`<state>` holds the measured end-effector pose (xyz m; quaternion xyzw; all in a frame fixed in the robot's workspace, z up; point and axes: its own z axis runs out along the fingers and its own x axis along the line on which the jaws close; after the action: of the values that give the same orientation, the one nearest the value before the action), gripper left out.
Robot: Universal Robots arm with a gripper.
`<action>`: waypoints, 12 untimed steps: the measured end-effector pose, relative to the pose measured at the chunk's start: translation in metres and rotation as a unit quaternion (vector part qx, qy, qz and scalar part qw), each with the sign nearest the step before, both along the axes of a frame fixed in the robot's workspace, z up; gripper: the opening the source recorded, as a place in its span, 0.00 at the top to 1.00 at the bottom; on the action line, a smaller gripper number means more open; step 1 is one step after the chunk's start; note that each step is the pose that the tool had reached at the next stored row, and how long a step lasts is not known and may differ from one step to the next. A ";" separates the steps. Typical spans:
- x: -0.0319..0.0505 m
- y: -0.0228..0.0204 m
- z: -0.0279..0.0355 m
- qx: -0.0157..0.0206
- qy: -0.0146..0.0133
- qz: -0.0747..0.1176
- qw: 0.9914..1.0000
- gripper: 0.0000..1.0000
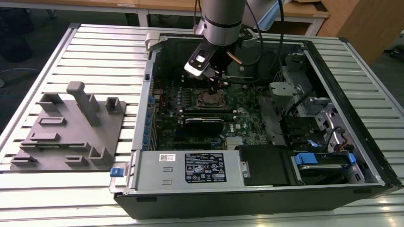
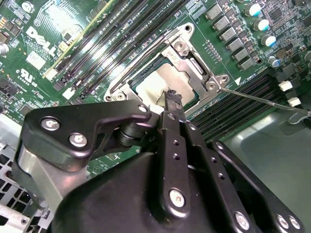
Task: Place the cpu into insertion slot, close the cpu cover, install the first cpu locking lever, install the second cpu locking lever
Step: 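Close the cpu cover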
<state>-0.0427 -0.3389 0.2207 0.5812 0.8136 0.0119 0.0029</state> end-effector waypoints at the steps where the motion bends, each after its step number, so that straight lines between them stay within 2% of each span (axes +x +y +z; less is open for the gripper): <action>1: 0.0000 0.0000 0.0000 0.000 0.000 0.000 1.000 0.89; 12: 0.0000 0.0000 0.0000 0.000 0.000 0.004 1.000 0.89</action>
<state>-0.0427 -0.3389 0.2207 0.5781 0.8159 0.0123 0.0026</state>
